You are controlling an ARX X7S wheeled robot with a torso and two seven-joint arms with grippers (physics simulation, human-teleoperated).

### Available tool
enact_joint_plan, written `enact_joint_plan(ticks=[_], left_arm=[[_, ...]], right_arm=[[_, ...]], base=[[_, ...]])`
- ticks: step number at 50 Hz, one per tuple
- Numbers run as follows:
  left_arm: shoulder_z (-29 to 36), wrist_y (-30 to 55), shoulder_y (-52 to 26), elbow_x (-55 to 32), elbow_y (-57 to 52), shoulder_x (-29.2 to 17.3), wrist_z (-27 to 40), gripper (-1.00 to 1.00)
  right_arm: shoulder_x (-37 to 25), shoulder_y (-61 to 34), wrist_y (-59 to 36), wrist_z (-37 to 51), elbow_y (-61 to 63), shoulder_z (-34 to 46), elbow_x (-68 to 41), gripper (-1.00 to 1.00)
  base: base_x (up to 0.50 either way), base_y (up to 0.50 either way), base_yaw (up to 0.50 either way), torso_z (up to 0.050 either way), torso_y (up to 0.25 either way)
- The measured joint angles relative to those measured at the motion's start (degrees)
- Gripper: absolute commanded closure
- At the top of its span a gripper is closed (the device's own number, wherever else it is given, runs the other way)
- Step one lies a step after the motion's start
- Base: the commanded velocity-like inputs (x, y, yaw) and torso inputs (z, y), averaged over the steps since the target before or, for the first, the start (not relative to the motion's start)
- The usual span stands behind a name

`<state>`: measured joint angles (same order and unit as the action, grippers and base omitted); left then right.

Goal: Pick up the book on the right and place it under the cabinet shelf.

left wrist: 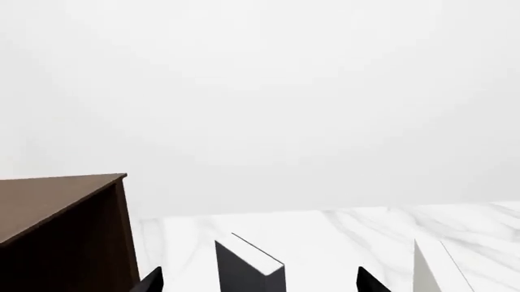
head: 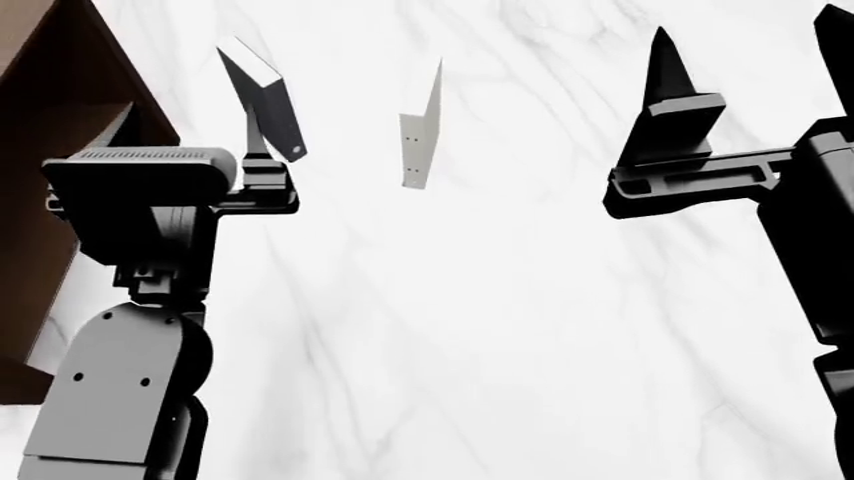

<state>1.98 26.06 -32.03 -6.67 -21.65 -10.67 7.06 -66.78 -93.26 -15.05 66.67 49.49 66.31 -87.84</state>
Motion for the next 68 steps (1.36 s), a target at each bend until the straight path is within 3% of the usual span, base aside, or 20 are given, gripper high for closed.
enact_joint_plan(ticks=[68], left_arm=[[3.15, 3.24, 1.34, -1.86, -7.45, -1.99, 1.85, -1.00]], right_arm=[[-1.23, 5.33, 2.71, 0.43, 0.70, -0.08, 7.26, -1.00]], base=[[0.00, 0.00, 0.00, 0.000, 0.169]])
